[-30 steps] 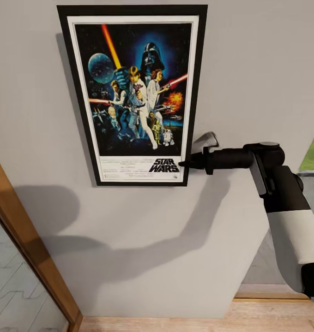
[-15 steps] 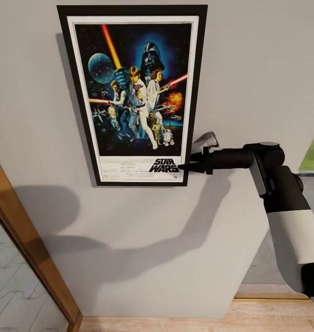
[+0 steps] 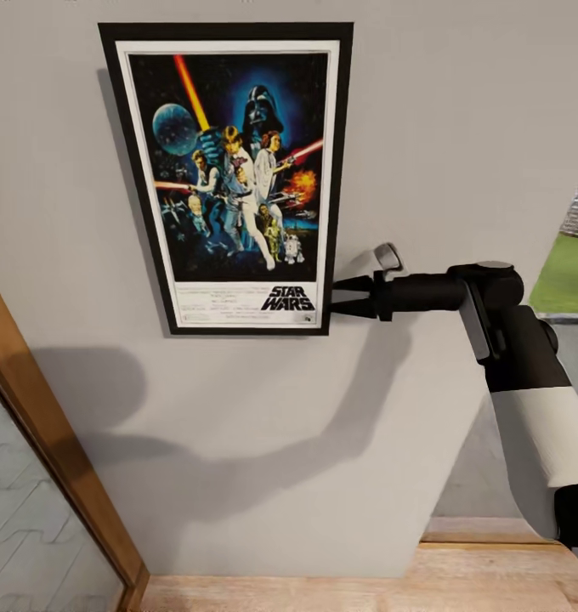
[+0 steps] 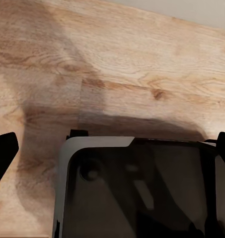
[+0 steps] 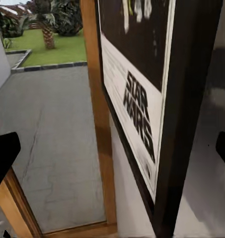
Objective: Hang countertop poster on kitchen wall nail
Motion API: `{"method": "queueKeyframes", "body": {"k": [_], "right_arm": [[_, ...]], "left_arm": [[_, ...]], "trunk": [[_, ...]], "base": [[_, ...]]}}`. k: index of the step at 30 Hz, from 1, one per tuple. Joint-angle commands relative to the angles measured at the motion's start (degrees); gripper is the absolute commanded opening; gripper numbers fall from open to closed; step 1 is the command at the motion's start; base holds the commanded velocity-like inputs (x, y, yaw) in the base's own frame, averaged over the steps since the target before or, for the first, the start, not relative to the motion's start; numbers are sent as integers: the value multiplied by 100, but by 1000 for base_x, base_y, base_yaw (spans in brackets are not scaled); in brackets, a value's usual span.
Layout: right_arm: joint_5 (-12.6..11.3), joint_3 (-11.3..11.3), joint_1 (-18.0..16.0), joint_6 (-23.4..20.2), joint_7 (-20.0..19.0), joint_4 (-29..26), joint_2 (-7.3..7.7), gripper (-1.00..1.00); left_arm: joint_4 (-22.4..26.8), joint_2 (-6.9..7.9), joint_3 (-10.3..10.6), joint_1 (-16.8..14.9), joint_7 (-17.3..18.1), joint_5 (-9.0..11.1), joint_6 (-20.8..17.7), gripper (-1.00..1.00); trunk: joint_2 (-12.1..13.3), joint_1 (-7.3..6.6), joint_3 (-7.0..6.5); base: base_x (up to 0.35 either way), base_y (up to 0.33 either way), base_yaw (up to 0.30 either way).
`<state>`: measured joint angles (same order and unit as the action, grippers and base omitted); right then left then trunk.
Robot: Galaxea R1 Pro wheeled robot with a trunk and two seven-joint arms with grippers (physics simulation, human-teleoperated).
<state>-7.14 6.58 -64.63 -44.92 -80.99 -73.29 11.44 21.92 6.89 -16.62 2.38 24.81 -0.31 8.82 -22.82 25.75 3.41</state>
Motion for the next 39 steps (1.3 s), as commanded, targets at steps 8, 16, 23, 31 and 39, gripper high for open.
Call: {"method": "queueKeyframes", "body": {"k": [8, 16, 23, 31, 39], "right_arm": [[30, 10, -4, -1, 34, 8, 17, 100], [4, -445, 1885, 701, 36, -51, 46, 100], [9, -826, 3639, 1999, 33, -47, 45, 100], [27, -865, 5036, 3149, 346, 989, 43, 100], [52, -840, 5280, 4886, 1316, 4208, 57, 100]], "left_arm": [[5, -4, -35, 0, 41, -4, -3, 100], [18, -4, -57, 0, 41, 0, 4, 100], [18, 0, -69, 0, 41, 4, 6, 100], [22, -3, -70, 0, 33, 5, 28, 100], [0, -10, -75, 0, 14, 5, 32, 100]], "trunk": [[-9, 4, 12], [-9, 4, 12], [-9, 4, 12], [-9, 4, 12], [-9, 4, 12]], "base": [[-261, -6, 0], [-117, 0, 0], [-6, 0, 0], [0, 0, 0], [0, 0, 0]]}}
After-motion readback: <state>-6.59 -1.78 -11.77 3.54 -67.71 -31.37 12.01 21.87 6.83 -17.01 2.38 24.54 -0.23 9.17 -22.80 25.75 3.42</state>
